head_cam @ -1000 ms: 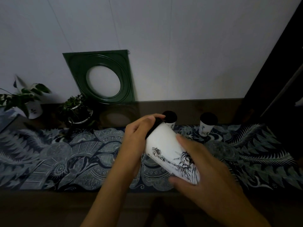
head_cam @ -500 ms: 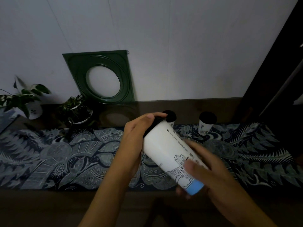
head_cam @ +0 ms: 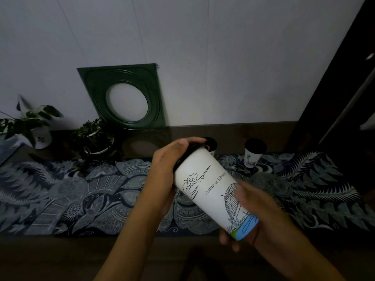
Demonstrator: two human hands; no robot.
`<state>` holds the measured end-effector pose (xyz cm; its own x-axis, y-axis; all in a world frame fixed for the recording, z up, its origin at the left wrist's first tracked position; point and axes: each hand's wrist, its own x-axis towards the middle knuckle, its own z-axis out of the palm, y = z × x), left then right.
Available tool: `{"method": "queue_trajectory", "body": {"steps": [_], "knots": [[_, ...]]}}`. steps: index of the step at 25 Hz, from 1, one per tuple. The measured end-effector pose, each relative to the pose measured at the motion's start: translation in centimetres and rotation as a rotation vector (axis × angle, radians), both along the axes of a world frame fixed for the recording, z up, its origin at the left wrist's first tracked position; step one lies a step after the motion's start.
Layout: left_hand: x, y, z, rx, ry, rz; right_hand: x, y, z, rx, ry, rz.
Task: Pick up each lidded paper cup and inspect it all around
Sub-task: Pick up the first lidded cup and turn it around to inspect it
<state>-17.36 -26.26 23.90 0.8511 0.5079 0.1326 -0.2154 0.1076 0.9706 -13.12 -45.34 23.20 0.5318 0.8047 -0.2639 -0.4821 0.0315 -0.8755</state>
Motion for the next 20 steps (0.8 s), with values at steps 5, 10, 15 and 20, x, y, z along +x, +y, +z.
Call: {"method": "queue_trajectory", "body": {"steps": [5, 10, 15, 20], "knots": [[0.2, -0.1, -0.2, 0.079, 0.099, 0.053, -0.3, -0.1, -0.2, -0.509, -1.141, -0.061], [-0.5, 0.0, 0.1, 0.027, -0.025, -0.043, 0.0, -0.5, 0.6, -0.060, -0.103, -0.018], [-0.7, -0.2, 0.4, 0.007, -0.048, -0.022, -0.3, -0.5, 1.0, -0.016, 0.009, 0.047], [-0.4, -0.1, 0.1, 0.112, 0.069, 0.037, -0.7, -0.4, 0.5, -0.526, -1.232, 0.002]]}}
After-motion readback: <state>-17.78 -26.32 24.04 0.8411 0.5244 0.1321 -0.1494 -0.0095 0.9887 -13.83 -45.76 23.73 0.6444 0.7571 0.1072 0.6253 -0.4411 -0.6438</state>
